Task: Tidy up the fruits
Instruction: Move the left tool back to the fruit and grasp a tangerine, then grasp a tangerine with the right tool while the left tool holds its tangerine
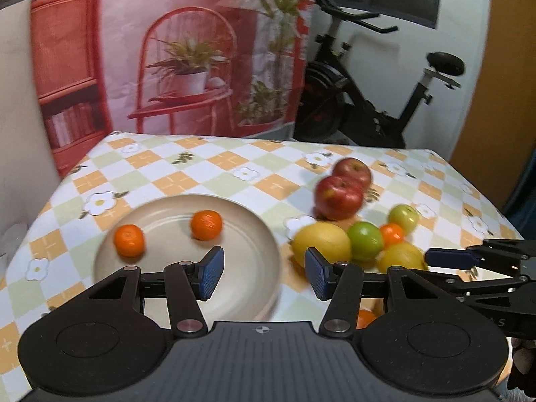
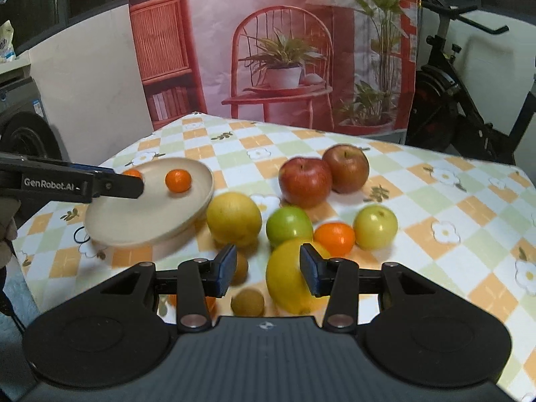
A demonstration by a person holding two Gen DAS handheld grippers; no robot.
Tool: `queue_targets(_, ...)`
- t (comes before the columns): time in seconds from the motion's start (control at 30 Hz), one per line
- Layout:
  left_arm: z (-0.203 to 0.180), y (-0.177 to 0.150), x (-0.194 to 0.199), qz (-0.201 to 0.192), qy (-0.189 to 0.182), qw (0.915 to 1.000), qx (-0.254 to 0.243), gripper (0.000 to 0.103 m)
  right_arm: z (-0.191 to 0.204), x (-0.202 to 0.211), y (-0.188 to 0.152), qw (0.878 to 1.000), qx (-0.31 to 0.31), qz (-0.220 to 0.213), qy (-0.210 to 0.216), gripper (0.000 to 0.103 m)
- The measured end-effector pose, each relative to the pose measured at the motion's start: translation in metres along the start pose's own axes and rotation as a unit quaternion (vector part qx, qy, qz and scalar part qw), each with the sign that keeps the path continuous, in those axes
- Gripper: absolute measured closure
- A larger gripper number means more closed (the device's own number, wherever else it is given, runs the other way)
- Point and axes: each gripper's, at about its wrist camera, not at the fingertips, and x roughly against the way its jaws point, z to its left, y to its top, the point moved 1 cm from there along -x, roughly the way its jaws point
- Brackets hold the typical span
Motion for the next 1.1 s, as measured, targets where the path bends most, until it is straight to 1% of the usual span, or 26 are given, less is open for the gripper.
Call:
queue_targets(0.07, -0.004, -0.004, -0.001, 0.003, -0.002, 1.0000, -0.007, 0.047, 0.000, 0.002, -0.004, 1.000, 0.000, 0.001, 0.002, 0.058)
queue_targets(0.2, -0.005, -0.007, -0.004, 0.012, -0.011, 0.9999, -0.005, 0.047, -0.002, 0.004, -0.008, 1.000, 0.003, 0.004, -0.004, 0.058)
queue_targets(0.3, -0.008, -0.010, -0.005, 0.018, -0.026, 0.9995, -0.005, 0.047, -0.008, 0.005, -0.007, 1.000, -0.004, 0.002, -0.009, 0.058)
queue_targets(0.47, -0.023, -0.015, -0.013, 0.036, -0.054, 0.9977, -0.019, 0.047, -0.016, 0.008, -0.009, 1.000, -0.010, 0.001, -0.016, 0.058)
queue_targets(0.67, -0.036, -0.021, -0.020, 0.049, -0.076, 0.9951, -0.041, 0.047, -0.025, 0.011, -0.012, 1.000, -0.015, -0.001, -0.021, 0.058)
queue_targets(0.7, -0.038, -0.022, -0.021, 0.052, -0.079, 0.9946, -0.043, 0.046, -0.027, 0.012, -0.012, 1.000, -0.017, -0.002, -0.022, 0.058)
queue_targets(0.77, -0.041, -0.025, -0.025, 0.064, -0.085, 0.9932, -0.048, 0.036, -0.030, 0.012, -0.012, 0.999, -0.021, -0.002, -0.024, 0.058)
queue_targets(0.8, -0.043, -0.026, -0.028, 0.069, -0.088, 0.9925, -0.050, 0.035, -0.031, 0.012, -0.012, 0.999, -0.023, -0.003, -0.025, 0.058)
queue_targets(0.9, -0.046, -0.030, -0.034, 0.080, -0.092, 0.9909, -0.057, 0.036, -0.033, 0.011, -0.013, 0.999, -0.024, -0.004, -0.026, 0.058)
queue_targets(1.0, -0.045, -0.033, -0.040, 0.090, -0.093, 0.9901, -0.054, 0.037, -0.034, 0.011, -0.013, 0.999, -0.024, -0.005, -0.027, 0.058)
queue_targets(1.1, -0.044, -0.034, -0.046, 0.100, -0.098, 0.9892, -0.044, 0.045, -0.037, 0.010, -0.012, 0.999, -0.026, -0.005, -0.028, 0.058)
